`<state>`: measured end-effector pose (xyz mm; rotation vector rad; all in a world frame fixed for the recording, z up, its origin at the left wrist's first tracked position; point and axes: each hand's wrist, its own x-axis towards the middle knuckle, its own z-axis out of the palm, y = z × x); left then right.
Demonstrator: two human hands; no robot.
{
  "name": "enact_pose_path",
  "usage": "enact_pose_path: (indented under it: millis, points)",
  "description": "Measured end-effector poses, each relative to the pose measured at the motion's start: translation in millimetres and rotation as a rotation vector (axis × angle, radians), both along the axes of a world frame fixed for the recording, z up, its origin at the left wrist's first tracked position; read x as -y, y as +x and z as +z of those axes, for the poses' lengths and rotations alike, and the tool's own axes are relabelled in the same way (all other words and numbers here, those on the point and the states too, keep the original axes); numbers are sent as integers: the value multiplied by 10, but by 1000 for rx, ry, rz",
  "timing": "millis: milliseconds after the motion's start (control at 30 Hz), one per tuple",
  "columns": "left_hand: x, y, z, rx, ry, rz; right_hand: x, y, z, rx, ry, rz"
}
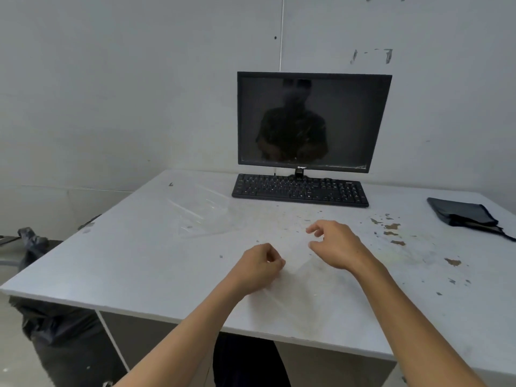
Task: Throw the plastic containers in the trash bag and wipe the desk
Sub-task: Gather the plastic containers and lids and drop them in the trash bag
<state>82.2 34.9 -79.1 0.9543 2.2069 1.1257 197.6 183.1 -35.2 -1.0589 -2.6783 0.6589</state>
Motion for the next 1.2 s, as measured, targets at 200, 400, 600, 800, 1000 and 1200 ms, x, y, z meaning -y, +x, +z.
enact_pose_path:
  millis: [200, 400, 600, 800, 1000, 1200]
  points:
    - [281, -360, 174, 209, 346, 275, 118, -401, 91, -176, -123, -25]
    - [672, -683, 238, 542, 576, 323, 498, -911, 28, -403, -595, 226]
    - [1022, -1089, 1, 601, 716, 532, 446, -1516, -213, -247, -420, 107]
    - [1153, -1258, -114, 748, 912, 494, 275, -2006, -424, 28, 24, -48]
    - [1149, -1321, -211, 718, 938, 511, 184, -2267, -472, 128, 34, -53]
    - [1148, -1342, -242, 735, 938, 502, 43, -2382, -443, -40, -42, -112]
